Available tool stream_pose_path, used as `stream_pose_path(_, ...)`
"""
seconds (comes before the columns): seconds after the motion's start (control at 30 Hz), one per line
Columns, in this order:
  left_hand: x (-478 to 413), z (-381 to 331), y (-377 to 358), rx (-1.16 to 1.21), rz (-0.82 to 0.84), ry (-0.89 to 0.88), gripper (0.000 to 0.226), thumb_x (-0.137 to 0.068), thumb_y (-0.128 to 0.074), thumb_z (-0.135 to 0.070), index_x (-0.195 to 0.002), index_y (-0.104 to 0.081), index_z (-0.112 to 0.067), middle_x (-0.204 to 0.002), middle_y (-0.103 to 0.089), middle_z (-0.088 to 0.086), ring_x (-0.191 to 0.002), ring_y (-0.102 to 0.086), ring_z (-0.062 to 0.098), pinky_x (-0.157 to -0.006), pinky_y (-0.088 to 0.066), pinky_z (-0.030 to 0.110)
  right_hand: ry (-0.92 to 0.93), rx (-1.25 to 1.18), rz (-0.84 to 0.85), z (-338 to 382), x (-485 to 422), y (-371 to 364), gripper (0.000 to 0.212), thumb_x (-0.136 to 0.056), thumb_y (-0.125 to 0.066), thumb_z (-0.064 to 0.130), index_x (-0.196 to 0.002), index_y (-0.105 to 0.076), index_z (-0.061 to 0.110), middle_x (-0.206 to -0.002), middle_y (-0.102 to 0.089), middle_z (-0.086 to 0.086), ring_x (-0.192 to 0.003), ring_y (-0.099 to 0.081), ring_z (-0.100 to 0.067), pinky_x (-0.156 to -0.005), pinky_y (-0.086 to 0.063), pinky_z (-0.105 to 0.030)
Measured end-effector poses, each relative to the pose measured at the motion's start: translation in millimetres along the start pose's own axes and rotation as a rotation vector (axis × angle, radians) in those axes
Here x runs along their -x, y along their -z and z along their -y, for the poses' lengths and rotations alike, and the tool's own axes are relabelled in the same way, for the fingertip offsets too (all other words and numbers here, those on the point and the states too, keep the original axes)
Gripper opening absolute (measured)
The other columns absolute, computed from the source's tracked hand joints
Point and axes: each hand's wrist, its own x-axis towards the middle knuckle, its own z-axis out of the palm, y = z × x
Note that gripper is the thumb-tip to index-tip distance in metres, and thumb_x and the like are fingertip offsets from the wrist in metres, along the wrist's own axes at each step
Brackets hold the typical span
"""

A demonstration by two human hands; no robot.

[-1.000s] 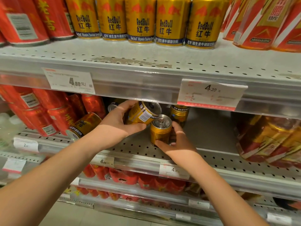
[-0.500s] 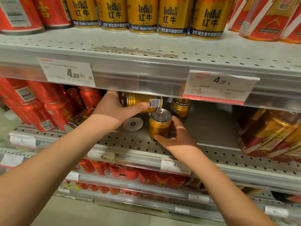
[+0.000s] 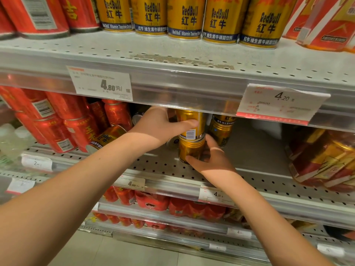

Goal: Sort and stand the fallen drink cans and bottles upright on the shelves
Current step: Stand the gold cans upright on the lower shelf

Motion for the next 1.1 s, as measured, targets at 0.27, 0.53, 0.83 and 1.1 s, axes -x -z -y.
stream_pose_path(0.27, 2, 8, -7, 0.098, 0.155, -0.073, 0.078, -0.086, -0.082, -0.031, -0.151, -0.039, -0.034, -0.131, -0.059, -0.018, -0.121, -0.055, -0.007, -0.088, -0.046, 0.005, 0.011, -0.029, -0.020, 2, 2, -1, 0.075, -0.081, -0.076, 0.043, -0.144, -0.036, 0.046, -0.131, -0.060, 0.017, -0.115, -0.060, -0.010, -0.095, -0.054, -0.036)
stream_pose_path(0.53, -3, 26, 21, -0.210, 0.304, -0.053, 0.055, -0.081, -0.041, -0.068, -0.128, -0.019, -0.084, -0.145, -0.028, -0.043, -0.129, -0.027, -0.012, -0.100, -0.029, 0.024, -0.016, 0.012, -0.012, -2, 1, -1, 0.090, -0.082, -0.077, 0.048, -0.155, -0.025, 0.038, -0.146, -0.052, 0.011, -0.123, -0.057, -0.013, -0.103, -0.050, -0.038)
stream_pose_path(0.83, -50, 62, 1, -0.808, 0.372, -0.171, 0.084, -0.090, -0.061, -0.013, -0.157, -0.020, -0.042, -0.159, -0.037, 0.001, -0.145, -0.033, 0.027, -0.115, -0.031, 0.043, -0.032, 0.010, -0.043, -7, -1, -3, 0.091, -0.077, -0.079, 0.053, -0.152, -0.029, 0.040, -0.137, -0.058, 0.012, -0.110, -0.059, -0.006, -0.096, -0.051, -0.031)
stream_pose_path(1.1, -83, 46, -19, -0.772, 0.279, -0.304, 0.040, -0.097, -0.055, -0.007, -0.069, -0.039, -0.031, -0.073, -0.050, -0.003, -0.063, -0.043, 0.006, -0.064, -0.039, 0.028, -0.054, -0.015, -0.032, -4, -2, 1, 0.076, -0.070, -0.080, 0.057, -0.131, -0.034, 0.058, -0.105, -0.055, 0.036, -0.095, -0.057, 0.010, -0.091, -0.052, -0.028)
